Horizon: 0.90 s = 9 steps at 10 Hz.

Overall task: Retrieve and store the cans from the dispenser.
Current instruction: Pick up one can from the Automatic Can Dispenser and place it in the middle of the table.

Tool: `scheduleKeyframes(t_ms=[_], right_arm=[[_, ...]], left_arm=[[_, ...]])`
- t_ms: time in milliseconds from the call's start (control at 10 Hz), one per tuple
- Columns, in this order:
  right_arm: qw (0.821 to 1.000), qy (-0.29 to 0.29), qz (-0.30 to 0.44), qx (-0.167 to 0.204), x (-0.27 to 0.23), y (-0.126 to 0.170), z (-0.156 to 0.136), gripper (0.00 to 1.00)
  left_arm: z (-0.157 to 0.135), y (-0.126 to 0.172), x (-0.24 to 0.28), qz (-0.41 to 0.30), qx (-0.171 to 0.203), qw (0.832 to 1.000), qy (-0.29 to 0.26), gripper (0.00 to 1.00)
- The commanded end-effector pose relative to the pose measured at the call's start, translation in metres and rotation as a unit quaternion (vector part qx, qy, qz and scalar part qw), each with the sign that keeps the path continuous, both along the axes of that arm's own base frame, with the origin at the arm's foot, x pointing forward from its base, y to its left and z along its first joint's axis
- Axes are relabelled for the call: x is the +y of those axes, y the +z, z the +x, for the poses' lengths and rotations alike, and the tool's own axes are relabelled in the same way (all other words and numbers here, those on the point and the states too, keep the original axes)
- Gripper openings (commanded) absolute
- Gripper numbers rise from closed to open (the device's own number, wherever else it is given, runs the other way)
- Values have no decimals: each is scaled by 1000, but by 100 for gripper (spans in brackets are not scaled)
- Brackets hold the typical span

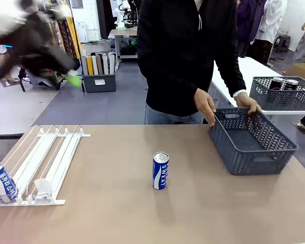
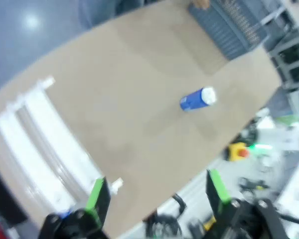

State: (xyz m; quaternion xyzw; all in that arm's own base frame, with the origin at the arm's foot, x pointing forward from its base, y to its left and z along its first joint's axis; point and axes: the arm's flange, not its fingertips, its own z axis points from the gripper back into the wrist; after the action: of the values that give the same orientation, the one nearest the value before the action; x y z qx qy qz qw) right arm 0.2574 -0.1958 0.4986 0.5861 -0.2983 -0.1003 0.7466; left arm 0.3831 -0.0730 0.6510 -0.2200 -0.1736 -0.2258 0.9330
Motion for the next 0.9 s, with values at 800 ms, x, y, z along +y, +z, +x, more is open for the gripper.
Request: scheduleKeyframes(t_ms=[800], right_arm=[[1000, -1, 7, -21, 1, 2, 3, 100]], left_arm=[[-92, -85, 258, -320, 48, 939, 116, 100]])
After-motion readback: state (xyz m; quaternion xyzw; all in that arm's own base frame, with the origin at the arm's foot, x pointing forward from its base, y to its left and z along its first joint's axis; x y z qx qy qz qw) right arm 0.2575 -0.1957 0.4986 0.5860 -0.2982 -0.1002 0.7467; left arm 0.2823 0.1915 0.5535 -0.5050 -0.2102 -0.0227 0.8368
